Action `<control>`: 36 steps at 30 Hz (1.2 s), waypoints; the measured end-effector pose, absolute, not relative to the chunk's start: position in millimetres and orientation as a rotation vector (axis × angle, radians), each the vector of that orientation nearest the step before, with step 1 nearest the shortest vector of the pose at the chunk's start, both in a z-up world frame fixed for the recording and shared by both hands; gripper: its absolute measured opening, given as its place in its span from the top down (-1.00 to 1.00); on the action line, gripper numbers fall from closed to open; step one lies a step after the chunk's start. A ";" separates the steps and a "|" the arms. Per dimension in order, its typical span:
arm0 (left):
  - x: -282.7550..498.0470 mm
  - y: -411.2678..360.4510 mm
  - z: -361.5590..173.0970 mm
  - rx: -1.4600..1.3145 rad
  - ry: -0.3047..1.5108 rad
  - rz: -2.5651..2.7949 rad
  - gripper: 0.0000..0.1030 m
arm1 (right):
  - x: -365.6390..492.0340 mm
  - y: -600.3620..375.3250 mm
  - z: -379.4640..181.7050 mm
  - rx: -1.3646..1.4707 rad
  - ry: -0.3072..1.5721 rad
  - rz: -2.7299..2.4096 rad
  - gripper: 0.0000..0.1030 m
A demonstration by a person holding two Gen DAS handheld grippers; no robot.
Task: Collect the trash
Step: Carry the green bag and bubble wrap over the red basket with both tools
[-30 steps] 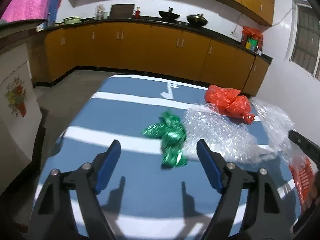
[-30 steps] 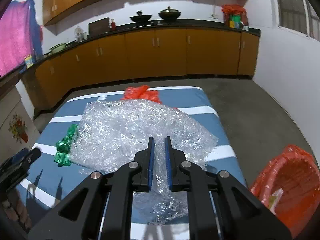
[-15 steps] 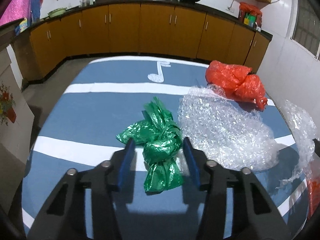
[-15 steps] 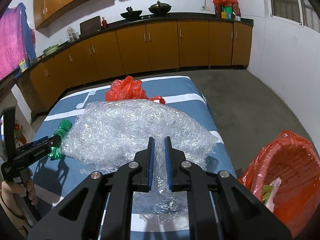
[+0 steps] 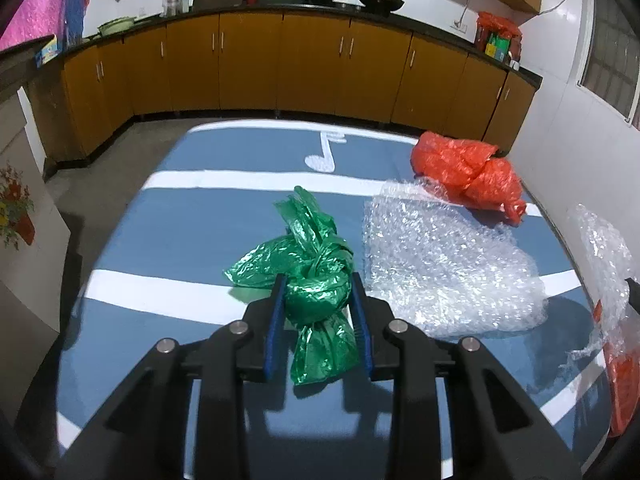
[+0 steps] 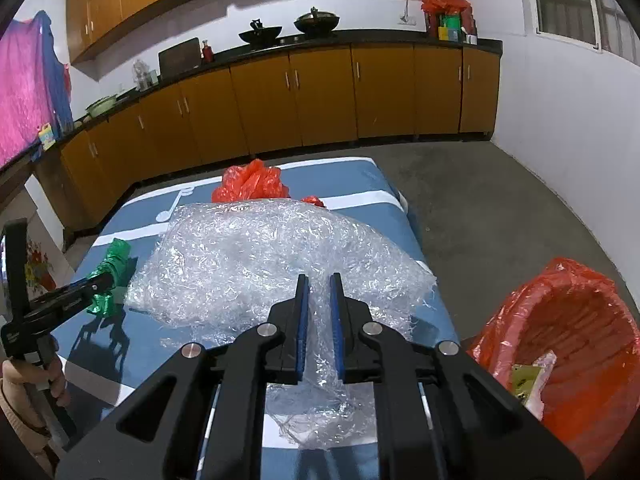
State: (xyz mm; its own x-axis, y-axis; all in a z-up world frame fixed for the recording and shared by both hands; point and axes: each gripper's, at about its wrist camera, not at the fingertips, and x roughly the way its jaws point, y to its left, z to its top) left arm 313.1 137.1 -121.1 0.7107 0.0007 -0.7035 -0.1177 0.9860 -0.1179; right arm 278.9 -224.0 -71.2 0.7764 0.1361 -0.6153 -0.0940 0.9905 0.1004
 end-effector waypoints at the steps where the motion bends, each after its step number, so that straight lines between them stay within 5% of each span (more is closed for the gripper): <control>1: 310.7 136.6 -117.7 -0.157 0.772 0.065 0.40 | 276.3 -225.4 -68.9 0.068 0.666 0.122 0.78; 36: 237.1 -72.6 -25.1 -0.055 0.653 -0.431 0.40 | 170.2 -372.1 -38.5 0.249 0.614 -0.290 0.78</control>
State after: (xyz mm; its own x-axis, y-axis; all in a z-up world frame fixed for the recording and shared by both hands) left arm 237.1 -72.6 -25.1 0.7092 -0.4052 -0.5770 0.3713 0.9103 -0.1829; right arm 170.2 -372.1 -38.5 0.7792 -0.1921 -0.5967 0.3388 0.9299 0.1430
